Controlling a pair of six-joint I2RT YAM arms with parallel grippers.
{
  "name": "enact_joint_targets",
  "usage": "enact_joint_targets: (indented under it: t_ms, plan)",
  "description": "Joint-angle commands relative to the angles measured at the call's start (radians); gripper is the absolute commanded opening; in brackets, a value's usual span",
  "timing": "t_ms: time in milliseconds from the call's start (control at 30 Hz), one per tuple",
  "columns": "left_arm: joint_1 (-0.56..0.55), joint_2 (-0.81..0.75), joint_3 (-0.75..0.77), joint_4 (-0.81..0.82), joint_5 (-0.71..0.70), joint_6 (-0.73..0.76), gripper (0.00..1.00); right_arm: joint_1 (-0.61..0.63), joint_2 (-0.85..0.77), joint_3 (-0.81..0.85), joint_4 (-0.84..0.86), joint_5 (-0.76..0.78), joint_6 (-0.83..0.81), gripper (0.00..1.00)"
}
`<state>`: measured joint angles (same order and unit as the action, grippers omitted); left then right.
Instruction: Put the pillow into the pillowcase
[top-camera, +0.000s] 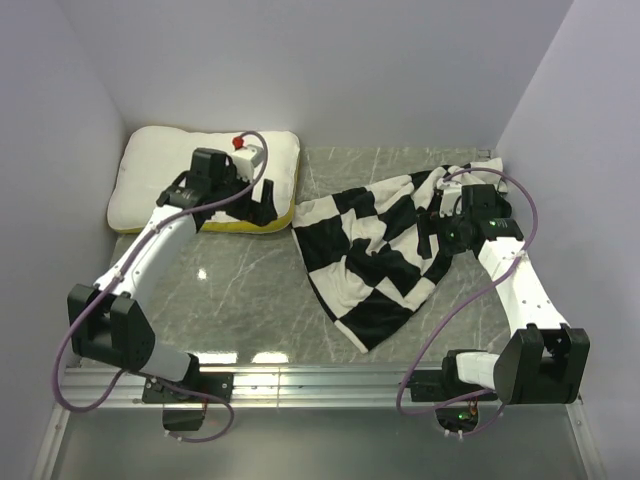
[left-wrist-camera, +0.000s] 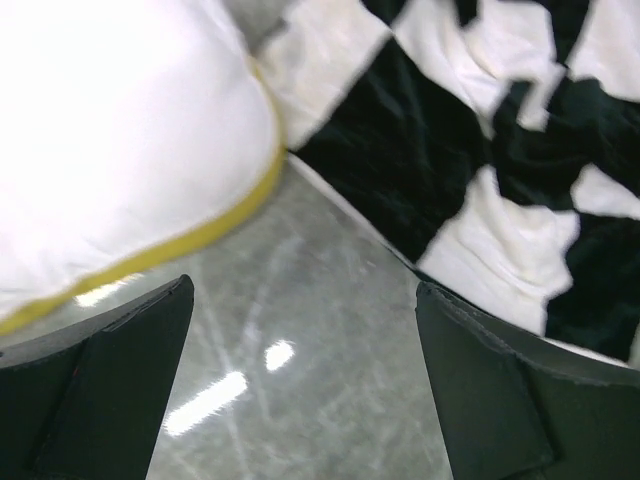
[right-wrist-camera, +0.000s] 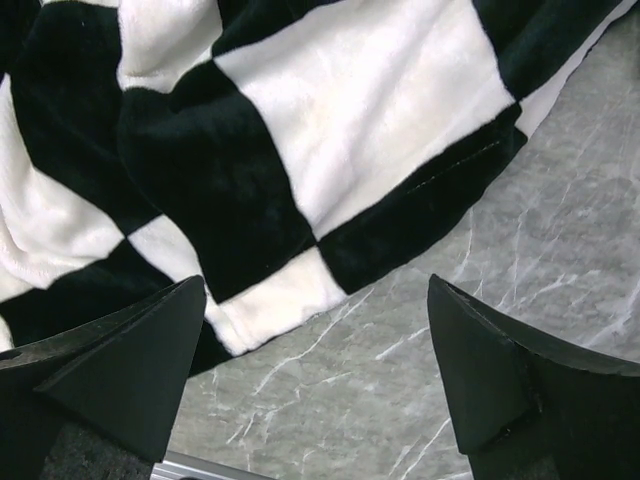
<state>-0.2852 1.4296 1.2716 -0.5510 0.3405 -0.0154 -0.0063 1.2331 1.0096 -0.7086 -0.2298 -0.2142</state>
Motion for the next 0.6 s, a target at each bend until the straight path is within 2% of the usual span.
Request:
enact_joint_targets:
  t_ms: [0,100,267,400,567]
  plan:
    - [0.081,0.034,0.095,0.046,-0.015,0.077,0.99,0.0,-0.011,0.038,0.032,-0.013,0.012,0.98]
    - [0.142,0.132,0.219,0.042,-0.043,0.136,0.99,0.0,-0.003,0.037,0.034,-0.002,0.009,0.98]
    - [0.282,0.4,0.542,-0.081,0.109,0.233,0.99,0.0,0.012,0.041,0.032,0.007,0.006,0.98]
    - [0.377,0.518,0.623,-0.035,0.132,0.267,0.99,0.0,0.023,0.037,0.034,0.01,0.009,0.98]
    - [0.406,0.67,0.702,0.008,0.101,0.308,0.99,0.002,0.054,0.029,0.034,0.01,0.012,0.99]
